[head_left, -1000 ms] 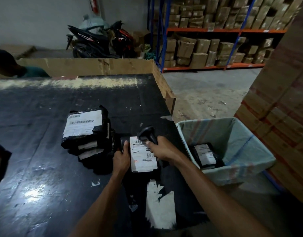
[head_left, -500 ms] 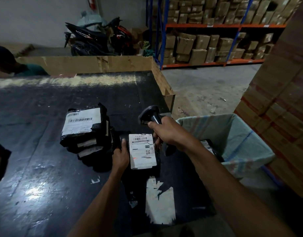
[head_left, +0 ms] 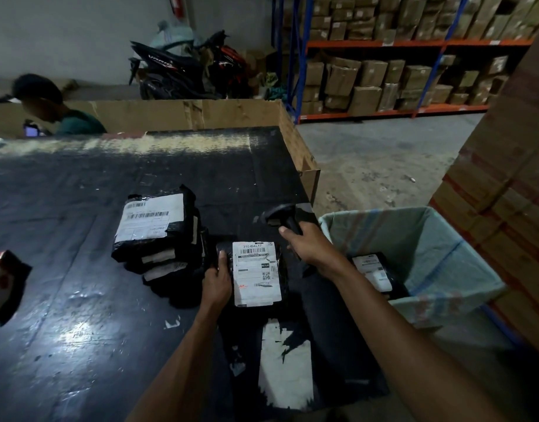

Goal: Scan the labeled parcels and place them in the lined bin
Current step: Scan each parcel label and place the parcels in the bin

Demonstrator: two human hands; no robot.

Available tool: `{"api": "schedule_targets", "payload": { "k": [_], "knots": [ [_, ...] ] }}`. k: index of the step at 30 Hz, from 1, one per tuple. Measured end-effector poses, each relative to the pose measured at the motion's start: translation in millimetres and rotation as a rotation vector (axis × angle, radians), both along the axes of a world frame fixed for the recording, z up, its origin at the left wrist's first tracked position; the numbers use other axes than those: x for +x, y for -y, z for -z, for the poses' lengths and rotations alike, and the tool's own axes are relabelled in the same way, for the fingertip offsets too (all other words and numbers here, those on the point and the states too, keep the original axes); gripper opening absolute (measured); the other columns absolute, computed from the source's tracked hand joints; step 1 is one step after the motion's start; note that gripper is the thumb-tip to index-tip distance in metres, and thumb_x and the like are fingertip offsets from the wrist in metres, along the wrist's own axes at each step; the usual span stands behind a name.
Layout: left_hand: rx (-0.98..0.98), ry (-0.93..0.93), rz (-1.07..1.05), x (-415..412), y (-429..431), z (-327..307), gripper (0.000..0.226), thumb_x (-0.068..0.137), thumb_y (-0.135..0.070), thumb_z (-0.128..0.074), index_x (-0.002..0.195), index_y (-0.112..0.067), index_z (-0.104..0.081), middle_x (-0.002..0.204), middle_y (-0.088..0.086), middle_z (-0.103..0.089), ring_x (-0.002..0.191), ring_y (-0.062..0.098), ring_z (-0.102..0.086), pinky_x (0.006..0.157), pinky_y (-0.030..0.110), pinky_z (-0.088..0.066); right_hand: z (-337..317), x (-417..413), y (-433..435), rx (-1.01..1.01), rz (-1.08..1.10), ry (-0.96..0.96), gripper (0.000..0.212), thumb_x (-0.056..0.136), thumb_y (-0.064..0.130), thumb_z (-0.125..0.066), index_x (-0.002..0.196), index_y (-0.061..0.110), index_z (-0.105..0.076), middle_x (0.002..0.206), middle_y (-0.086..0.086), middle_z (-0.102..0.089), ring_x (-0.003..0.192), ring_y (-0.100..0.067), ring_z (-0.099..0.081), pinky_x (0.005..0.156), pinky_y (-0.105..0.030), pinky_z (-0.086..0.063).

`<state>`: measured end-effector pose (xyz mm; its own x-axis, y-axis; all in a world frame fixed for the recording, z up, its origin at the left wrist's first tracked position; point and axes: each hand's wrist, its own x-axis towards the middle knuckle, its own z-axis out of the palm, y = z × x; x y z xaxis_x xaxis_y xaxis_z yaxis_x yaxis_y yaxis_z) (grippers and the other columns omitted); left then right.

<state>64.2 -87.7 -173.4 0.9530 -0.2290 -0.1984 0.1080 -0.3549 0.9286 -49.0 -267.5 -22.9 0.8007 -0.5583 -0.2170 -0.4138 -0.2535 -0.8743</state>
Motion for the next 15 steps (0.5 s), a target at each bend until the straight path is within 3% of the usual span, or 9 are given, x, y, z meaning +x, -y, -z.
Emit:
{"api": "schedule_targets", "payload": {
  "k": [3, 5, 8, 12, 15],
  "knots": [
    [-0.002, -0.026, -0.015, -2.8, 1.5, -4.3, 0.095, 0.079, -0.089, -0.032, 0.077, -0.004, -0.076, 0.079, 0.01, -0.078, 0.082, 0.025, -0.075, 0.087, 0.049, -0.058, 41.3, 7.8, 29.4, -0.027, 0.138, -0.023, 0.035, 0.094, 0.046, -0.059, 0.091, 0.012, -0.065, 0.096, -0.012, -0.074, 0.094, -0.035, -0.071, 0.087, -0.05, -0.057],
    [0.004, -0.047, -0.011, -3.0, -0.1, -4.6, 0.092, 0.084, -0.085, -0.033, 0.08, -0.004, -0.076, 0.081, 0.011, -0.078, 0.083, 0.025, -0.075, 0.088, 0.046, -0.058, 57.9, 10.2, 36.5, -0.088, 0.156, -0.067, 0.037, 0.098, 0.045, -0.056, 0.105, 0.01, -0.063, 0.11, -0.014, -0.07, 0.106, -0.032, -0.065, 0.09, -0.04, -0.052],
    [0.022, -0.062, -0.03, -3.8, -0.7, -7.1, 0.096, 0.08, -0.09, -0.032, 0.083, -0.005, -0.076, 0.086, 0.011, -0.078, 0.086, 0.025, -0.074, 0.09, 0.045, -0.057, 74.5, 17.2, 39.0, -0.097, 0.113, -0.1, 0.044, 0.101, 0.042, -0.054, 0.118, 0.002, -0.056, 0.122, -0.019, -0.063, 0.115, -0.034, -0.06, 0.09, -0.037, -0.045],
    [-0.005, -0.054, -0.039, -21.2, 1.9, -29.5, 0.075, 0.098, -0.065, -0.036, 0.079, -0.006, -0.078, 0.074, 0.006, -0.078, 0.079, 0.02, -0.075, 0.077, 0.035, -0.058, 99.9, 32.8, 38.4, -0.103, 0.029, -0.168, 0.045, 0.102, 0.038, -0.052, 0.12, -0.003, -0.051, 0.127, -0.027, -0.061, 0.12, -0.04, -0.058, 0.096, -0.041, -0.047],
    [-0.044, -0.054, -0.063, -30.6, 6.0, -41.8, 0.069, 0.1, -0.059, -0.036, 0.077, -0.008, -0.076, 0.069, 0.004, -0.077, 0.074, 0.018, -0.074, 0.07, 0.031, -0.056, 106.7, 39.8, 35.4, -0.199, 0.042, -0.218, 0.051, 0.101, 0.041, -0.049, 0.128, -0.002, -0.051, 0.132, -0.028, -0.059, 0.124, -0.042, -0.056, 0.101, -0.045, -0.045]
  ]
}}
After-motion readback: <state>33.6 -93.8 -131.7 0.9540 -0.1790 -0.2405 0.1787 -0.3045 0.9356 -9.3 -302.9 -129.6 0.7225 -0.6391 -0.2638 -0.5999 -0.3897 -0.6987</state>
